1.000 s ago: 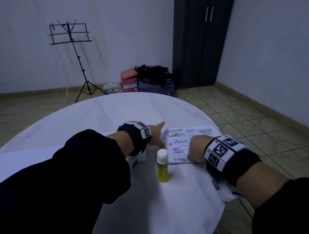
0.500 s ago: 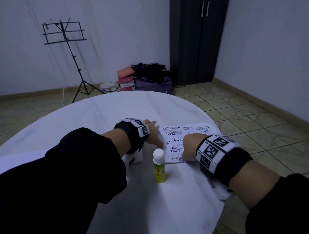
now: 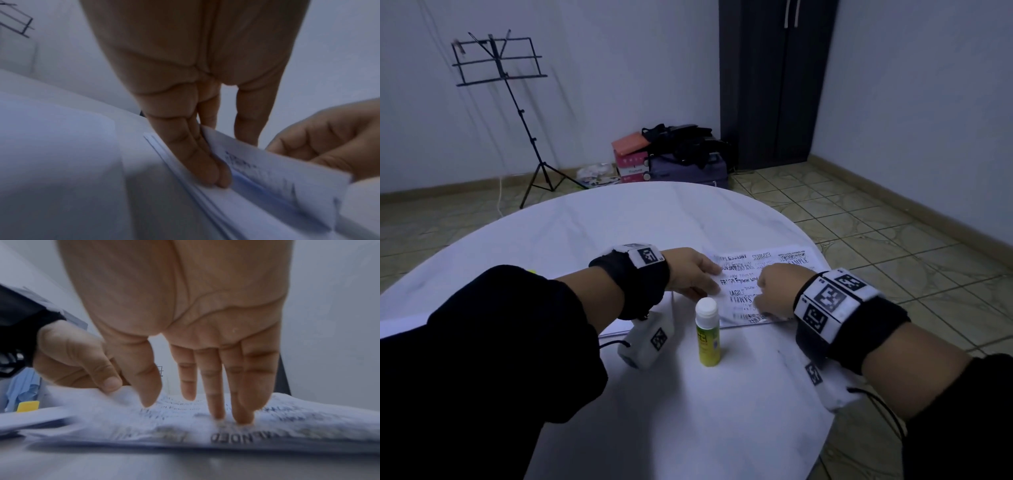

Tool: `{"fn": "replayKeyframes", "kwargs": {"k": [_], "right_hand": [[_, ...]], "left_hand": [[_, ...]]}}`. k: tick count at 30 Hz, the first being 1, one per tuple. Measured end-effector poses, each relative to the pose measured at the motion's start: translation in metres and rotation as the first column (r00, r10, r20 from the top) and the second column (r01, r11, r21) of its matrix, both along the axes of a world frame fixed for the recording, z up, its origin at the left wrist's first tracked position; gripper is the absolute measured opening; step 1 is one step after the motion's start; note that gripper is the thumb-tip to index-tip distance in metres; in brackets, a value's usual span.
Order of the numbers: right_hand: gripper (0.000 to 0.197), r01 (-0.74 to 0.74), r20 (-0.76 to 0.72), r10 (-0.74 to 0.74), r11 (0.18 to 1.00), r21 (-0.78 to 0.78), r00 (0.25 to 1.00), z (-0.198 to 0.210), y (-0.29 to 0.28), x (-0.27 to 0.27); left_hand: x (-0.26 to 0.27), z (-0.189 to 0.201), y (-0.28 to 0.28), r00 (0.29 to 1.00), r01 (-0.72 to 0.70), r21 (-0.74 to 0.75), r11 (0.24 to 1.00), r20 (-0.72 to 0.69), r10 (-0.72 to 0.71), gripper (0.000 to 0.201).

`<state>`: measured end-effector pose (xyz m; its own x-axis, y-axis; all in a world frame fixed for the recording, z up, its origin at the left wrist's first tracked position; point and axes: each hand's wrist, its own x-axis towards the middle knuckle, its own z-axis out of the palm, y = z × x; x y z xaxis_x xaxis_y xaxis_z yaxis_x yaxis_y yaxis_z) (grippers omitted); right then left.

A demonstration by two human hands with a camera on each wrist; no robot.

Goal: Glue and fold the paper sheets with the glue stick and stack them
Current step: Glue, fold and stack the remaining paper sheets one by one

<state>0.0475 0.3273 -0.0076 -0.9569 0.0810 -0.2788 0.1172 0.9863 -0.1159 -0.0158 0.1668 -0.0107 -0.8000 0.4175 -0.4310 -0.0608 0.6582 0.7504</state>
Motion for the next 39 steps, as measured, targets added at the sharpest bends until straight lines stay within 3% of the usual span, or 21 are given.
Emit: {"fn": "replayKeyframes", "kwargs": {"k": [4, 8, 11, 15, 22, 26, 28, 31, 35, 39], "right_hand": [[0.035, 0.013, -0.082, -0.011, 0.999, 0.029, 0.997, -0.008, 0.006, 0.009], [0.026, -0.195, -0.246, 0.150, 0.966, -0.171, 0.958, 0.001, 0.004, 0.024], [0.028, -0.279, -0.152, 0.247, 0.929, -0.244, 0.957, 0.006, -0.003, 0.037], [0.025, -0.320, 0.043, 0.322, 0.946, -0.047, 0.946, 0.004, -0.006, 0.041], [0.005, -0.203, 0.218, 0.160, 0.960, 0.193, 0.963, 0.001, 0.010, 0.041], [0.014, -0.206, 0.292, 0.127, 0.944, 0.259, 0.948, -0.001, 0.010, 0.036], [0.017, -0.184, 0.262, 0.111, 0.944, 0.275, 0.959, 0.000, 0.007, 0.037], [0.036, -0.070, 0.141, 0.040, 0.974, 0.217, 0.989, 0.002, 0.003, 0.041], [0.041, 0.065, 0.041, -0.071, 0.991, 0.119, 0.997, 0.007, -0.011, 0.052], [0.070, 0.031, 0.162, -0.003, 0.985, -0.169, 0.987, 0.010, -0.032, 0.056]], "left_hand": [[-0.002, -0.002, -0.001, 0.989, -0.119, 0.132, 0.984, 0.104, 0.106, 0.048], [-0.001, 0.000, -0.001, 0.977, -0.169, 0.205, 0.964, 0.165, 0.136, 0.020], [-0.001, 0.000, -0.002, 0.969, -0.195, 0.243, 0.950, 0.198, 0.148, 0.015], [-0.002, -0.003, -0.002, 0.959, -0.231, 0.264, 0.937, 0.225, 0.173, 0.016], [0.000, 0.002, -0.009, 0.954, -0.244, 0.277, 0.929, 0.238, 0.180, 0.015], [-0.003, 0.008, -0.028, 0.950, -0.302, 0.301, 0.904, 0.178, 0.258, 0.036], [-0.001, 0.012, -0.043, 0.942, -0.335, 0.318, 0.887, 0.149, 0.302, 0.039], [0.010, 0.018, -0.072, 0.927, -0.372, 0.346, 0.861, 0.092, 0.364, 0.041], [0.038, 0.020, -0.121, 0.890, -0.432, 0.347, 0.833, 0.016, 0.455, 0.040], [0.074, 0.010, -0.173, 0.833, -0.503, 0.294, 0.813, -0.088, 0.547, 0.040]]}}
